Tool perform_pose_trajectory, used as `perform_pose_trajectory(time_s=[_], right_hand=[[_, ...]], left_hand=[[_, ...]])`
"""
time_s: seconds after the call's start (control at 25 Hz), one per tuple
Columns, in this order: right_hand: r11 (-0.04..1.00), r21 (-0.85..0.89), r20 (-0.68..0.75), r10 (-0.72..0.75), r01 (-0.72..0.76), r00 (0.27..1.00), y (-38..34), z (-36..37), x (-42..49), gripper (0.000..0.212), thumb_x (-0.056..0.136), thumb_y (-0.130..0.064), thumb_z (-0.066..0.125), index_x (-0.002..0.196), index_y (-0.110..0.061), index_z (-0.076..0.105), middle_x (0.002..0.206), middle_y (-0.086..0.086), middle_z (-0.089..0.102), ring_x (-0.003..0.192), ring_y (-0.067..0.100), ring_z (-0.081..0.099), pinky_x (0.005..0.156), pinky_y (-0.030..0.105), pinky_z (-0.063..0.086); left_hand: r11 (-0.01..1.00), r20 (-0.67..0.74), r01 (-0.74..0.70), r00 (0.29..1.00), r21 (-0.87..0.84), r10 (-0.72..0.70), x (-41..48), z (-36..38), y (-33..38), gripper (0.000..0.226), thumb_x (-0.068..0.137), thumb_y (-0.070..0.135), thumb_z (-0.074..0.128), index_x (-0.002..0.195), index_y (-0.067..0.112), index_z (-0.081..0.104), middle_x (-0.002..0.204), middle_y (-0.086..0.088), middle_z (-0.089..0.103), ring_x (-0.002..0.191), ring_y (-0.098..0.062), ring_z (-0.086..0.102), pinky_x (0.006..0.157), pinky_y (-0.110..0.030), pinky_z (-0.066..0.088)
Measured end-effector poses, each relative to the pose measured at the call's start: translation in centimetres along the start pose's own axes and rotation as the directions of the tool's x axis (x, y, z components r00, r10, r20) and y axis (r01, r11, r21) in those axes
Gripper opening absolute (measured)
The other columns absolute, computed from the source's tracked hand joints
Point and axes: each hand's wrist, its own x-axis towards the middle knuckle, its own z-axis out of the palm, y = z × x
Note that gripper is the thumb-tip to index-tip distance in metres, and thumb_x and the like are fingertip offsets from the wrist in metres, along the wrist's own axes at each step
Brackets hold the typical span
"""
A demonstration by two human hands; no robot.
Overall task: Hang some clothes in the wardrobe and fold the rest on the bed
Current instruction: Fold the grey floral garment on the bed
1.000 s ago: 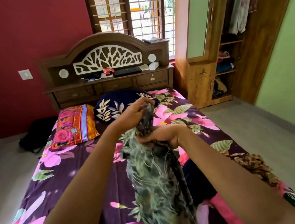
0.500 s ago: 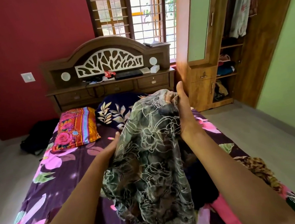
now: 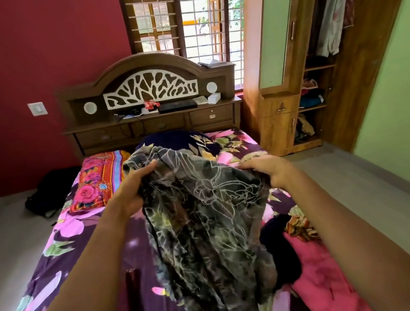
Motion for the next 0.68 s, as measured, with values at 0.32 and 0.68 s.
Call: perform_pose_trajectory(time_s=[0.32,0.68], right_hand=[[0.951,0.137,-0.114,-0.263,0.278,0.958,0.7,-4.1,0.5,0.018,0.088,-0.004,0.059,0.104,0.001,0.067,0.103,0.017,0.067,0.088,0.027,0.065,0.079,0.036,0.052],[0.774,-0.595,-0.007,-0.272,0.215,0.962,3.3,-3.9,1.5,0.039,0.073,-0.023,0.082,0.106,-0.015,0.063,0.116,-0.001,0.054,0.109,0.018,0.052,0.086,0.031,0.046]], left_hand=[[0.849,-0.253,0.193,0.965,0.492,-0.073,1.6,-2.3,2.3,0.025,0.084,0.021,0.069,0.099,0.004,0.058,0.069,-0.013,0.059,0.055,-0.023,0.06,0.055,-0.032,0.052],[0.496,0.06,-0.033,0.997,0.868,-0.039,0.8,-1.9,1.3,0.045,0.06,0.033,0.087,0.096,0.018,0.066,0.096,-0.001,0.064,0.092,-0.017,0.058,0.082,-0.03,0.049]])
